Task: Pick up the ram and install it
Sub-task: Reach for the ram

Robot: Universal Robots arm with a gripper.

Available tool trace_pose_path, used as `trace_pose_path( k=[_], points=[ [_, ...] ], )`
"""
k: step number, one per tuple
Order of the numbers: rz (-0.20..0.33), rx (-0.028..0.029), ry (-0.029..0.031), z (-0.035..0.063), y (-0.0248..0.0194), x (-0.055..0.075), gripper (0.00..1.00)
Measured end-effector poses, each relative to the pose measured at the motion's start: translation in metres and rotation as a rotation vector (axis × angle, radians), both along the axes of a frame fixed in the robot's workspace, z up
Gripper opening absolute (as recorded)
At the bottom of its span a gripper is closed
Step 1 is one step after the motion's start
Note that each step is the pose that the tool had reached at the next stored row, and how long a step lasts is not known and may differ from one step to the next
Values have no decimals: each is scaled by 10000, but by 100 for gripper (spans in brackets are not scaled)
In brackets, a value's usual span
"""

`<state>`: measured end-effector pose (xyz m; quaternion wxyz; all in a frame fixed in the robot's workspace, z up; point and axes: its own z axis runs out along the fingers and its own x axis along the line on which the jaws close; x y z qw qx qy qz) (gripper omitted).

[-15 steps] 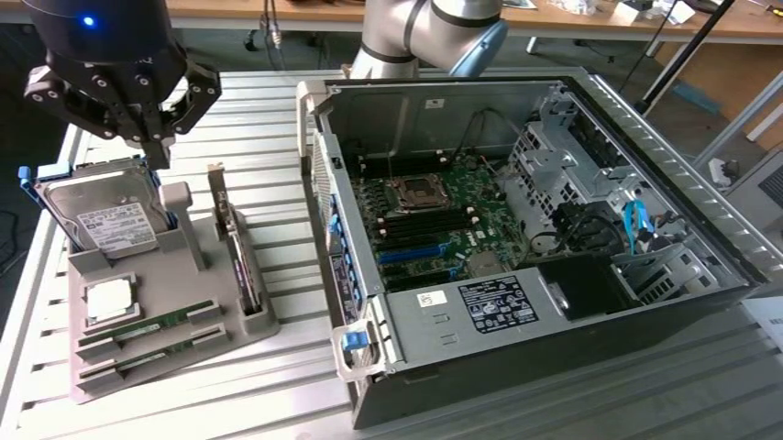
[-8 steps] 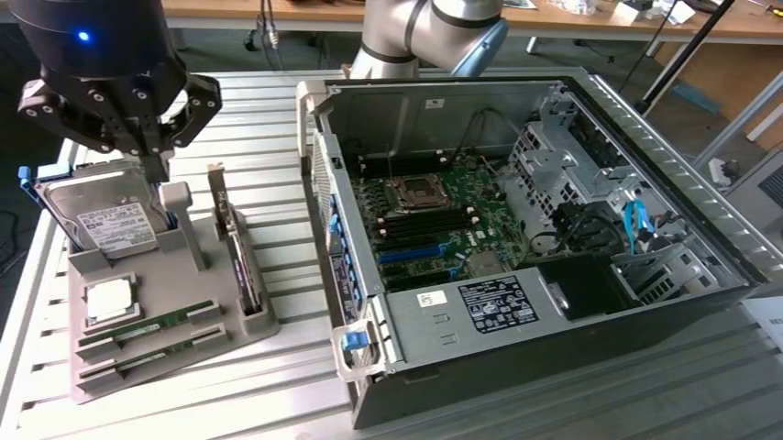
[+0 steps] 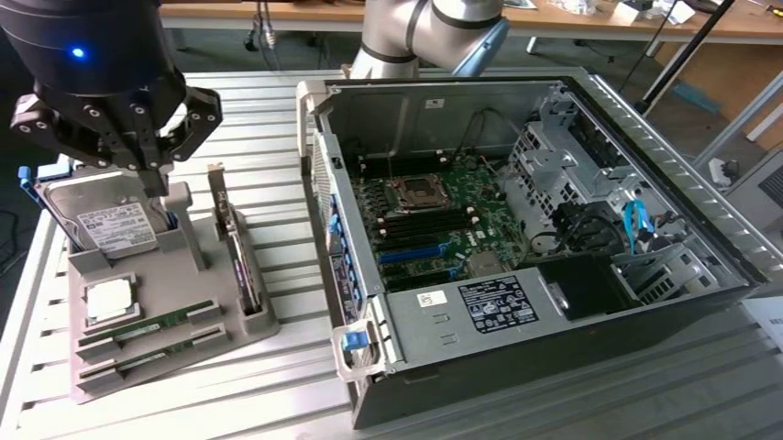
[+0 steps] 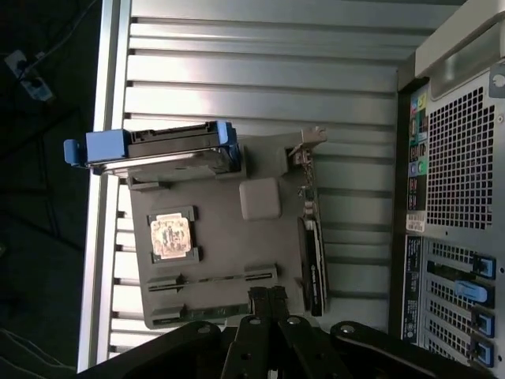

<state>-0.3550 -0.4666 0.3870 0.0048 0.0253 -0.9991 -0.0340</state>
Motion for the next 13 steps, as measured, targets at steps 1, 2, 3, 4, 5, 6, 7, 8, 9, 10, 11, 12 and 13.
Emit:
trace_pose_path(
  k=[1,2,3,4,5,6,7,8,9,10,11,12,13],
  points=[
    [0,0,0,0,-35,0,11],
    [0,-3,1,1,-61,0,11],
    [0,-3,1,1,-85,0,11],
    [-1,-3,0,0,-107,0,11],
    [0,-2,-1,-1,-132,0,11],
    [0,-4,0,0,-168,0,11],
    [0,-6,1,0,-189,0,11],
    [0,-6,0,0,-211,0,11],
    [1,-7,0,0,-244,0,11],
    [0,-8,0,0,-269,0,11],
    [0,-9,0,0,-298,0,11],
    [0,-11,0,0,-340,0,11],
    [0,-16,2,1,-401,0,11]
  ],
)
